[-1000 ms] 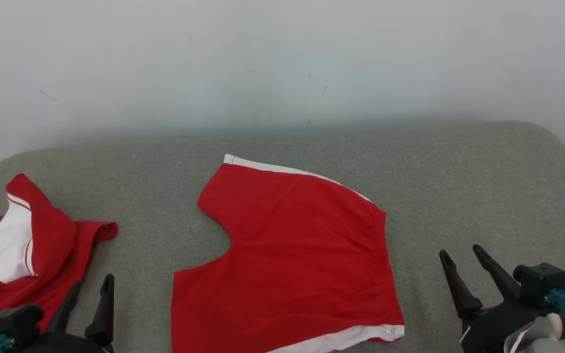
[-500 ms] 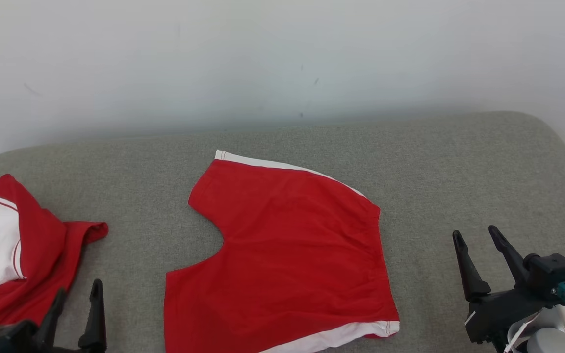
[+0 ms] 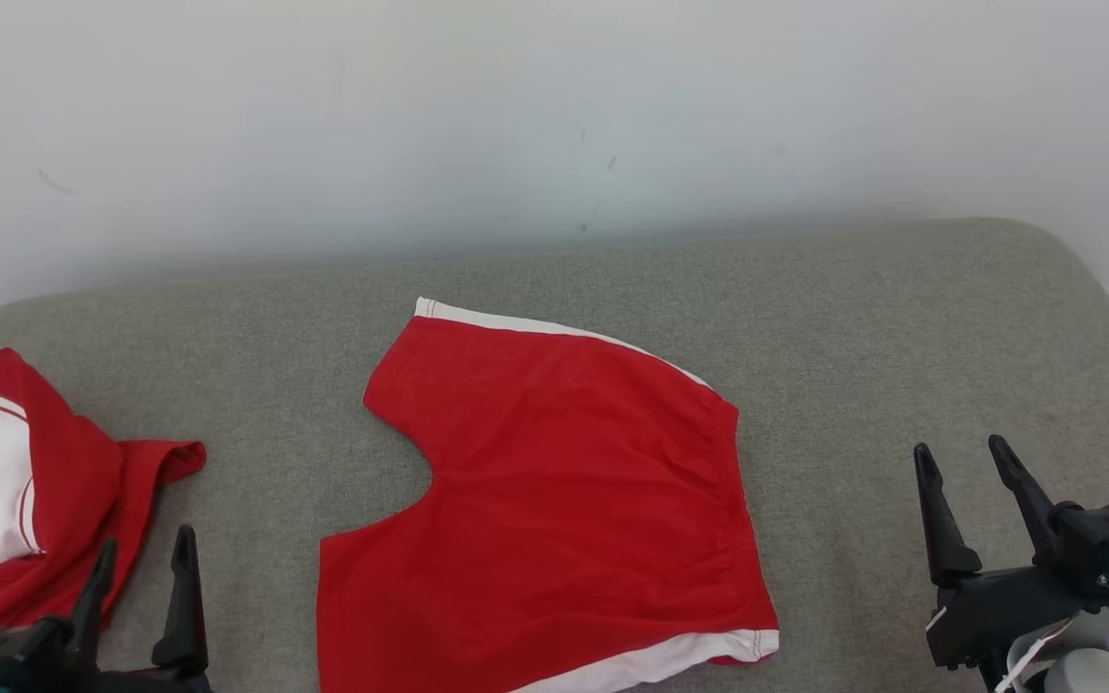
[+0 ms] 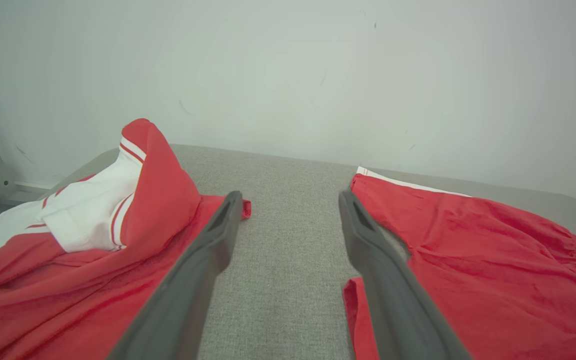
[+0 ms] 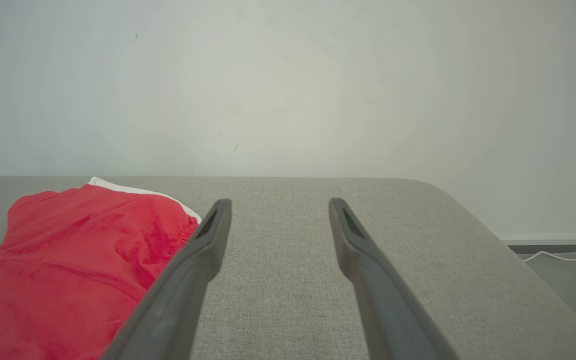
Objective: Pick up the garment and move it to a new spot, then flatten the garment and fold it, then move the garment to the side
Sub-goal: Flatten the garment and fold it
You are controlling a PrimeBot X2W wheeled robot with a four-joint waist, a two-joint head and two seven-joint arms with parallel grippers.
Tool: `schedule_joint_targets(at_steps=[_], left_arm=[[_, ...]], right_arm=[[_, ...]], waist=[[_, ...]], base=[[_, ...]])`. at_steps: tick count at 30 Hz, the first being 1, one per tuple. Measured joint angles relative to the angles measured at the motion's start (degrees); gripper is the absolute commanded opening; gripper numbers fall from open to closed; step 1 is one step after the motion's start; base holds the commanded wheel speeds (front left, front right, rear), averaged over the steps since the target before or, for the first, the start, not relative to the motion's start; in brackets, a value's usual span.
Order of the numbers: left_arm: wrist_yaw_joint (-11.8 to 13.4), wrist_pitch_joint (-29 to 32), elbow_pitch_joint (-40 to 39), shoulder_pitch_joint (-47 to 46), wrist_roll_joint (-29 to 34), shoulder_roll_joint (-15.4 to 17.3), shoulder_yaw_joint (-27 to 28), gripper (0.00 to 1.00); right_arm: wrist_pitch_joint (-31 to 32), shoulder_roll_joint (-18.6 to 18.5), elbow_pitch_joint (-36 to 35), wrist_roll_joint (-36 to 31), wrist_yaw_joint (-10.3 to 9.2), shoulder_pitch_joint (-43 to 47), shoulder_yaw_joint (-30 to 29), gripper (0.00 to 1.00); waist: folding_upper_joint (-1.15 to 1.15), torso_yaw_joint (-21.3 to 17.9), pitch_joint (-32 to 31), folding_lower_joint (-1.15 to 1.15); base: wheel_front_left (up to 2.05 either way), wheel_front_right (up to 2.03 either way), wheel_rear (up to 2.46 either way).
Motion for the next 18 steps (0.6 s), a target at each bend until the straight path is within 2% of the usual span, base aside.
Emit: schedule_joint_targets(at_steps=[6,18], left_arm=[[0.0,0.0,-1.0,1.1,2.0,-1.4,1.5,1.00],[0.0,0.3,-1.7,2.3,7.2,-1.5,2.1,1.00]], right_arm=[[0.0,1.1,-1.0,-1.1,0.00,0.8,-1.8,1.00],[0.5,2.3,-1.8,-4.9,0.00,2.5,-2.9,1.00]], waist=[[0.00,0.1,-0.3,0.00],[0.00,0.2,-0.9,0.00]], base=[[0.00,0.00,0.00],[0.00,0.00,0.00]])
